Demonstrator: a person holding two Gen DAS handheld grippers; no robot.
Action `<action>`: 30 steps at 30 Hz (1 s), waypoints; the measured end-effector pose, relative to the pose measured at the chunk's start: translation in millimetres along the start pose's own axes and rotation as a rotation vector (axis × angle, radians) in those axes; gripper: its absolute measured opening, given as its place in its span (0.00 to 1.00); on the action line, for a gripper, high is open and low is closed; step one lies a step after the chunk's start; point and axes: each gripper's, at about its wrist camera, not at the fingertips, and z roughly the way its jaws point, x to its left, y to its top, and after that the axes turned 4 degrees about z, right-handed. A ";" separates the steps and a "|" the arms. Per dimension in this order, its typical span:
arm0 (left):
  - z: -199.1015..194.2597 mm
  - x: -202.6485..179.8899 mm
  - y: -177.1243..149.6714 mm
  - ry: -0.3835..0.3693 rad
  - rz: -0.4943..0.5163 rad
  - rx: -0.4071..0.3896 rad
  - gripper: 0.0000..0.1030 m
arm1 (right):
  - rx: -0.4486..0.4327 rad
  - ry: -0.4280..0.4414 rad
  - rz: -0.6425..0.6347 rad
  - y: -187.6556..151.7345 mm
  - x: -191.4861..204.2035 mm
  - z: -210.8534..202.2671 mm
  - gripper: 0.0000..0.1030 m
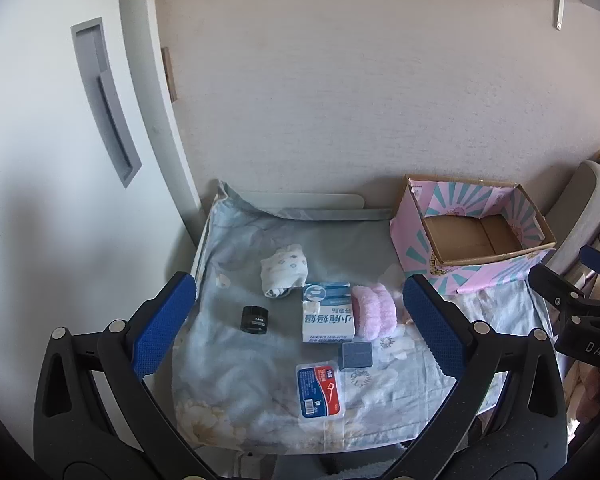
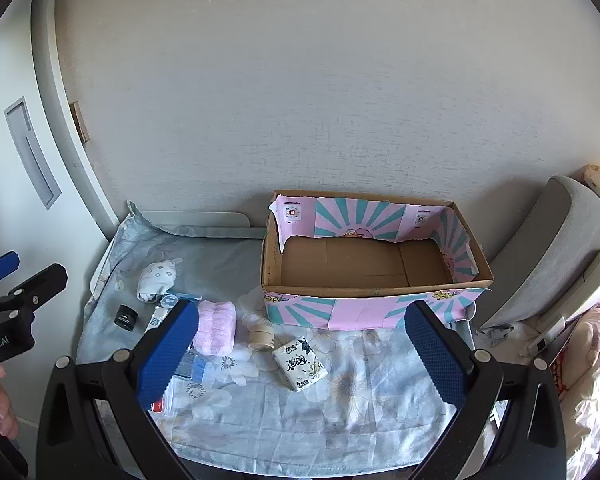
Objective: Organize objects
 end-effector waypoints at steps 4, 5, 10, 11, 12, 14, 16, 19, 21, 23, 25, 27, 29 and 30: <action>-0.7 3.0 0.7 -0.001 -0.010 -0.002 1.00 | 0.002 0.003 -0.003 -0.5 0.1 0.8 1.00; -1.3 3.6 1.1 -0.001 -0.013 -0.004 1.00 | 0.002 0.002 -0.004 -0.2 0.1 0.7 1.00; -2.5 3.4 1.6 0.006 -0.012 -0.008 1.00 | 0.000 0.003 -0.010 -1.8 -0.3 -1.0 1.00; -2.3 2.6 2.0 0.007 -0.012 -0.009 1.00 | 0.001 0.005 -0.011 -2.0 -0.5 -0.4 1.00; -2.3 2.0 2.4 0.007 -0.012 -0.009 1.00 | 0.002 0.005 -0.011 -2.3 -0.3 -0.1 1.00; -2.6 0.9 3.2 0.005 -0.013 -0.009 1.00 | 0.006 0.006 -0.016 -2.7 -0.3 -0.1 1.00; -2.4 0.0 3.8 0.006 -0.011 -0.011 1.00 | 0.004 0.003 -0.021 -3.2 -0.3 -1.1 1.00; -1.6 -1.6 3.7 0.000 -0.009 -0.012 1.00 | 0.002 0.004 -0.021 -3.6 -0.5 -1.5 1.00; -1.2 -2.4 3.8 -0.004 -0.010 -0.012 1.00 | 0.002 0.003 -0.022 -3.9 -0.4 -1.7 1.00; -1.3 -3.6 4.7 -0.005 -0.010 -0.012 1.00 | 0.004 0.004 -0.024 -3.7 -0.1 -2.2 1.00; -2.2 -3.9 5.2 -0.002 -0.014 -0.015 1.00 | 0.002 0.002 -0.025 -3.5 0.3 -2.0 1.00; -2.2 -3.5 5.4 -0.002 -0.018 -0.014 1.00 | -0.001 0.001 -0.028 -3.4 1.0 -1.7 1.00; -2.2 -3.6 5.4 -0.002 -0.020 -0.015 1.00 | -0.007 0.000 -0.031 -3.1 1.6 -1.7 1.00; -1.9 -3.6 5.4 -0.001 -0.020 -0.015 1.00 | -0.009 -0.001 -0.032 -2.8 1.8 -1.5 1.00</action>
